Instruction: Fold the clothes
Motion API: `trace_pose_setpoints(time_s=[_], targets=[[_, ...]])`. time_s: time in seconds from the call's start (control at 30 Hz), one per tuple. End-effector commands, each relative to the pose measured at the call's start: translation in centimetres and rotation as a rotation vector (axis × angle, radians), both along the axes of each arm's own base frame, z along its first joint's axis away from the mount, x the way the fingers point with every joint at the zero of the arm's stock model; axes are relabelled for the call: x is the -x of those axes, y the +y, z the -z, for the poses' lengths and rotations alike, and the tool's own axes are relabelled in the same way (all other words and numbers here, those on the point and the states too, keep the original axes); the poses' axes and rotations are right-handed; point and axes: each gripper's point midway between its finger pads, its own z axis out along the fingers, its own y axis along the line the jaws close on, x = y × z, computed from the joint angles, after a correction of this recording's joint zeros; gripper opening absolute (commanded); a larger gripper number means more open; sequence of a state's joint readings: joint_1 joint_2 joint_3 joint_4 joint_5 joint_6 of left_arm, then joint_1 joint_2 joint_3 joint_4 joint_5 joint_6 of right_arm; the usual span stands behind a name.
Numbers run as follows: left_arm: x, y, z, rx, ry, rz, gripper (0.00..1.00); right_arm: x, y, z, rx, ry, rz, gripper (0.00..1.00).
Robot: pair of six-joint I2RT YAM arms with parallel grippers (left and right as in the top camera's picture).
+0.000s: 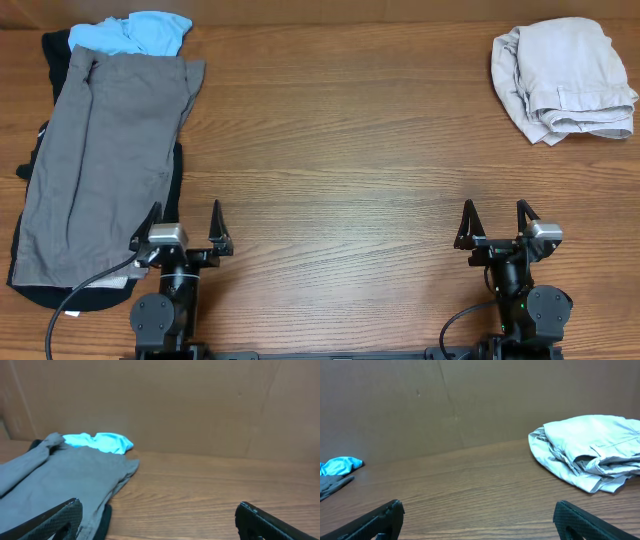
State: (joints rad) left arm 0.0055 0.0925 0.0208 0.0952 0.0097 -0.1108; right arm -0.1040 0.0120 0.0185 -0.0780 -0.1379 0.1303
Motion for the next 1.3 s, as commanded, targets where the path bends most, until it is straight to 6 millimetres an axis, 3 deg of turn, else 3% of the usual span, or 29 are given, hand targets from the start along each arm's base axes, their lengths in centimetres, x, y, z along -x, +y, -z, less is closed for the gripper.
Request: trace_pose_setpoints(time_s=[0.0,0.13,0.3,1.27], targets=[[0.2,0.9,0.2,0.028,-0.011,-0.04,1.0,0.0,-0.1,0.2,-0.003,-0.004,0.006,1.0],[0.4,0.9,0.8,0.028,0.013,-0.042,1.0,0.0,-0.1,0.2,-0.004,-0.004,0.006,1.0],[0.6,1.0,3.0,0.022,0.1,-0.047,1.0,0.0,-0.1,0.2,-0.003,-0.004,0.006,1.0],[0.6,0.9,3.0,0.001,0.101,-0.038,1.0,0.0,-0.1,0.2,-0.004,-0.004,0.006,1.0]])
